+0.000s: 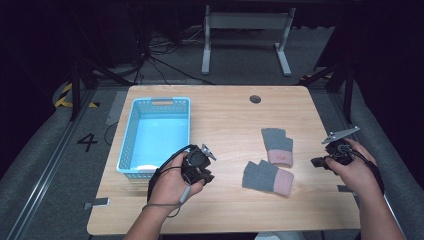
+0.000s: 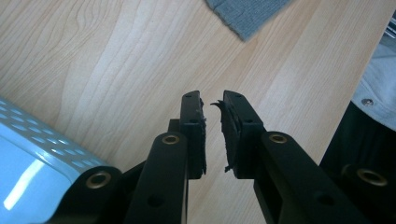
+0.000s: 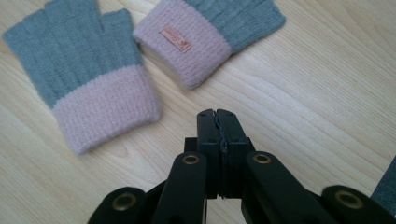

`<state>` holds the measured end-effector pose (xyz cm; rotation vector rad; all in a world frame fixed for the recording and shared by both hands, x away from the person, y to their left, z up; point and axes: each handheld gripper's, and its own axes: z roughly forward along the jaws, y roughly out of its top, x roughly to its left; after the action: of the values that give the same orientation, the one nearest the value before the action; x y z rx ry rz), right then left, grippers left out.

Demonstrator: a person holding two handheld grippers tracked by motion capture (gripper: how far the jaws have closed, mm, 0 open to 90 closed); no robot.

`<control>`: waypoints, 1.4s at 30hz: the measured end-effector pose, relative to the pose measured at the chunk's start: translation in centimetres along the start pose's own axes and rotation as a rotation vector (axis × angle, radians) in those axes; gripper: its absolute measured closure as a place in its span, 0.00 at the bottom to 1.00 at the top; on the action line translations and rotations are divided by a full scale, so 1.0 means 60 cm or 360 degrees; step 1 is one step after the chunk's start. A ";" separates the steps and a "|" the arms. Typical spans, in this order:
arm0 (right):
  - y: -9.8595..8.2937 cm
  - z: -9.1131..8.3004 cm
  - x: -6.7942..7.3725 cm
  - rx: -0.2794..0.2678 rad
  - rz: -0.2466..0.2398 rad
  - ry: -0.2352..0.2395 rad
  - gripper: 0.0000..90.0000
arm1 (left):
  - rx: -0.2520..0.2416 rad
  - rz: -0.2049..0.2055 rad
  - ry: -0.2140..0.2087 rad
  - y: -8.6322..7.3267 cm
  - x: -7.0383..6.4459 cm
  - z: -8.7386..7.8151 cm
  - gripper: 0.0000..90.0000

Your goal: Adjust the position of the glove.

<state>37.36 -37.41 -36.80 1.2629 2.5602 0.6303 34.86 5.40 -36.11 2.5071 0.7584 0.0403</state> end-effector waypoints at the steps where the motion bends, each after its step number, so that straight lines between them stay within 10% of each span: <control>1: 0.000 -0.001 0.002 -0.0004 -0.0007 0.0001 0.99 | -0.0002 -0.0008 -0.0005 0.001 -0.001 0.000 0.89; 42: 0.011 0.036 0.056 0.0011 -0.0125 0.0169 1.00 | -0.0034 0.0054 -0.0106 0.031 -0.020 0.039 1.00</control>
<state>36.60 -33.77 -38.44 1.1539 2.6849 0.6910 35.21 2.36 -37.07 2.4881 0.6855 -0.0232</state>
